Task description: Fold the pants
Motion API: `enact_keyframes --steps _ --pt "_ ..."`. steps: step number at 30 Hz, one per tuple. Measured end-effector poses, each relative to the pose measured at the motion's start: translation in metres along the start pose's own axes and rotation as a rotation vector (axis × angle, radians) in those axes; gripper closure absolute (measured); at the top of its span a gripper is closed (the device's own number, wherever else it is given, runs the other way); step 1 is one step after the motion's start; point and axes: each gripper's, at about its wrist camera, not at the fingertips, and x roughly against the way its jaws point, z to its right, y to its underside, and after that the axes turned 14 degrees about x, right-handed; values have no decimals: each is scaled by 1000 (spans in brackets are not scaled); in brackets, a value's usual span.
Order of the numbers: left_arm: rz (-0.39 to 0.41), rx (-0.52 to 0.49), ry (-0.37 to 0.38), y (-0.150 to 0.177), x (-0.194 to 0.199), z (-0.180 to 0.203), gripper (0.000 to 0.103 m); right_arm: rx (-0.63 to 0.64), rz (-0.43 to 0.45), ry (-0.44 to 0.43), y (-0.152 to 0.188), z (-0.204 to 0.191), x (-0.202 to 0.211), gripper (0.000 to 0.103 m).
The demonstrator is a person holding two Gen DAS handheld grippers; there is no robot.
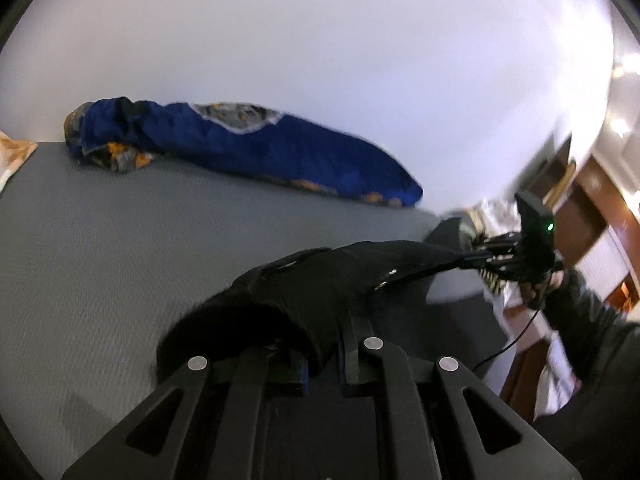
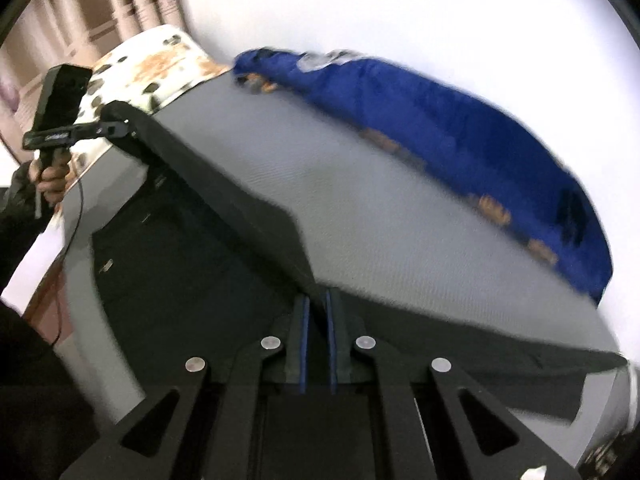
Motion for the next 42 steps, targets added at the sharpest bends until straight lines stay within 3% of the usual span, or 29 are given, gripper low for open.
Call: enact_keyframes --steps 4,12,16,20,22,23,24,25,29,32,37,42 --pt "-59 -27 -26 40 12 2 91 -25 -9 -45 33 -42 4 98" --pt "-270 -151 -201 122 -7 -7 85 -114 -66 -160 89 -89 -35 97" --pt "-276 -215 -269 141 -11 -1 84 -118 -114 -150 103 -97 -64 97" --pt "-282 -235 -306 144 -3 9 81 -159 -102 -150 105 -93 -68 97" --pt "-289 -236 -339 144 5 12 56 -165 -102 -140 105 -93 -67 97" --pt "-287 -233 -367 143 10 9 25 -163 -104 -132 104 -94 -67 97" --pt "-267 -233 -399 144 16 8 18 -162 -106 -124 104 -95 -68 96" --pt "-230 -225 -411 145 28 7 18 -162 -105 -121 104 -95 -68 96" --pt "-161 8 -328 143 65 -3 18 -162 -96 -118 104 -95 -69 96" --pt "-124 212 -257 139 75 -12 27 -165 -90 -120 107 -93 -68 96" --pt "-186 513 -164 144 48 -27 39 -163 -86 -123 110 -91 -67 95" --pt "-161 661 -148 144 30 -39 49 -174 -72 -121 113 -90 -65 95"
